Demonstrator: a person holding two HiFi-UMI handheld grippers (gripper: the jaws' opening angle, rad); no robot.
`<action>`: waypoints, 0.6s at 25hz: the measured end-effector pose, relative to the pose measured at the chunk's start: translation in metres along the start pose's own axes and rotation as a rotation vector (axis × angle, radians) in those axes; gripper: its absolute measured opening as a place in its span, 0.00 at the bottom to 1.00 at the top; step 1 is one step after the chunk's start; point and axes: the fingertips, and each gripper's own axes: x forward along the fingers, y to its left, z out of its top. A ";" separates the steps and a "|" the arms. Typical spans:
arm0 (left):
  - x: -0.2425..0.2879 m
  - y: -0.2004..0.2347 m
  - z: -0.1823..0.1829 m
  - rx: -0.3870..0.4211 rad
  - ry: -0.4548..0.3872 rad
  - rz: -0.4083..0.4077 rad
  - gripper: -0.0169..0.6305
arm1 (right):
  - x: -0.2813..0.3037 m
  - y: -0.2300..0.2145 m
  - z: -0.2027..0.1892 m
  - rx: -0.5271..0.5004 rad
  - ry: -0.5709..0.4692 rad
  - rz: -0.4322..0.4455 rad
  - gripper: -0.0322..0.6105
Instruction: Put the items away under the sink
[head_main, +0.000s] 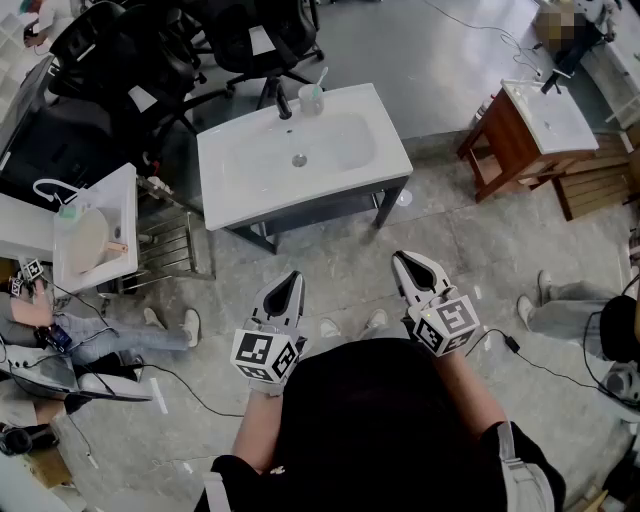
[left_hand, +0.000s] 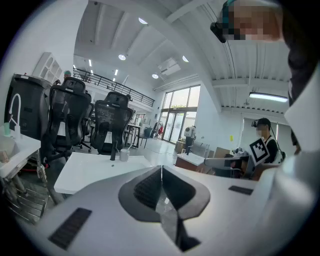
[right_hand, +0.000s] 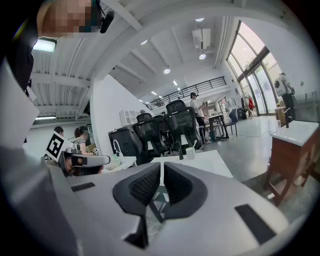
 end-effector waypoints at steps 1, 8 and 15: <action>-0.002 0.003 0.001 -0.001 -0.001 -0.001 0.06 | 0.001 0.003 0.000 0.000 -0.001 -0.001 0.11; -0.014 0.023 0.001 -0.005 -0.005 -0.012 0.06 | 0.015 0.022 -0.003 -0.013 0.001 -0.012 0.11; -0.030 0.051 0.001 -0.018 -0.018 -0.035 0.06 | 0.029 0.046 -0.002 -0.030 0.001 -0.044 0.11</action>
